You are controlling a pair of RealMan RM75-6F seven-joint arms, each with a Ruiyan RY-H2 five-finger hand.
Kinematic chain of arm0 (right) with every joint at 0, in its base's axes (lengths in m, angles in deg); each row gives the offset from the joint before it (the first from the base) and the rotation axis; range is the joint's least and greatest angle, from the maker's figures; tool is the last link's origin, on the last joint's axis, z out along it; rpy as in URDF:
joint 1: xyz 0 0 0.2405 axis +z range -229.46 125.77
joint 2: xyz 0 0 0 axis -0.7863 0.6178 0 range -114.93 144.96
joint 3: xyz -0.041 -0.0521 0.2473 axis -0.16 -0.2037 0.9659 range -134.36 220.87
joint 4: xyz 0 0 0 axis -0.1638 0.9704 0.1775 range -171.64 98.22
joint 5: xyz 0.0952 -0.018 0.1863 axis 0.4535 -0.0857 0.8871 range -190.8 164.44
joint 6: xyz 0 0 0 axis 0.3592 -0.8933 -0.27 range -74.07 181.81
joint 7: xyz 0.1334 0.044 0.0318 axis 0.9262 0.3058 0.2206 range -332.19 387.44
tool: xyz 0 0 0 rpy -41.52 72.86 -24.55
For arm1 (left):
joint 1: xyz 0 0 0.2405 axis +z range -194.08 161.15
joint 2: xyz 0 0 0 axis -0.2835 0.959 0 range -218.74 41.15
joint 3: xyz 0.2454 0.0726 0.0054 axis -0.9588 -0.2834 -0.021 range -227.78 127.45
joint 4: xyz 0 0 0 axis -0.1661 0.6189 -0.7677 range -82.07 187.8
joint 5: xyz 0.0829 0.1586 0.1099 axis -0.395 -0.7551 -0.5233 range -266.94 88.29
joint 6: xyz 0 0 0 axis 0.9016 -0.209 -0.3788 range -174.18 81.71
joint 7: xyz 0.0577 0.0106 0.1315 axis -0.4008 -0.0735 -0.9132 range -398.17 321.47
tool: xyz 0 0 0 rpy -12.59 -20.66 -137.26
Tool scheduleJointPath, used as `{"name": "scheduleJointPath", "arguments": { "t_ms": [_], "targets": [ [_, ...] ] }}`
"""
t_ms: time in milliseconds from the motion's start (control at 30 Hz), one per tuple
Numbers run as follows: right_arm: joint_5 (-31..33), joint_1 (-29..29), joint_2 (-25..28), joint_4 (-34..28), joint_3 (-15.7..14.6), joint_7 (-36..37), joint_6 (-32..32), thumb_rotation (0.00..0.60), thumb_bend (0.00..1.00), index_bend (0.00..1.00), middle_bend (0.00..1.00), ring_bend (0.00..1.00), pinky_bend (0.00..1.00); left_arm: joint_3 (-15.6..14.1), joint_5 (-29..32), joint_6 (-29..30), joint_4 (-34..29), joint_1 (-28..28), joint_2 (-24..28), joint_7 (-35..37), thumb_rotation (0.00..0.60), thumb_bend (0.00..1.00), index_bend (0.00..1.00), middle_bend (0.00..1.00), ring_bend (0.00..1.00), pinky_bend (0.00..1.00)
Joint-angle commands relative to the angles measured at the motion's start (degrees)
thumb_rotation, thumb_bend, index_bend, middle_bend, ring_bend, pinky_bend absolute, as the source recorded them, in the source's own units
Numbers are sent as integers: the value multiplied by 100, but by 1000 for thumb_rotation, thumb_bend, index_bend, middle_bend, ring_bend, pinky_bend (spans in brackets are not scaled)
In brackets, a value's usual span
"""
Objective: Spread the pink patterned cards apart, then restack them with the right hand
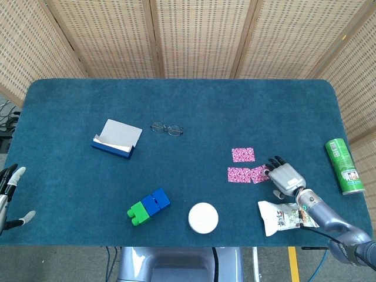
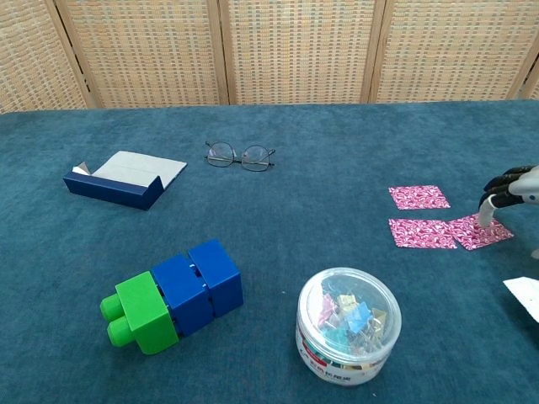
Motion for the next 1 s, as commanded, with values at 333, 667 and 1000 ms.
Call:
{"name": "scheduleJointPath", "arguments": {
  "t_ms": [333,667,1000],
  "targets": [
    [49,143,-161,134,-6,29,338,600,381,251,184,0,0,-17,49,22,62,47,1,47,600,58,0,0,0,0],
    [232,61,23,29,-23,-47,341,600,385,263,205,0,0,1,18,-2,66,10,-20,46,600,59,0,0,0,0],
    [343,-24,234,-279,82,-93,108,600,369,265,203,0,0,6,-5,-21,58,-16,-26,39,600,59,0,0,0,0]
  ]
}}
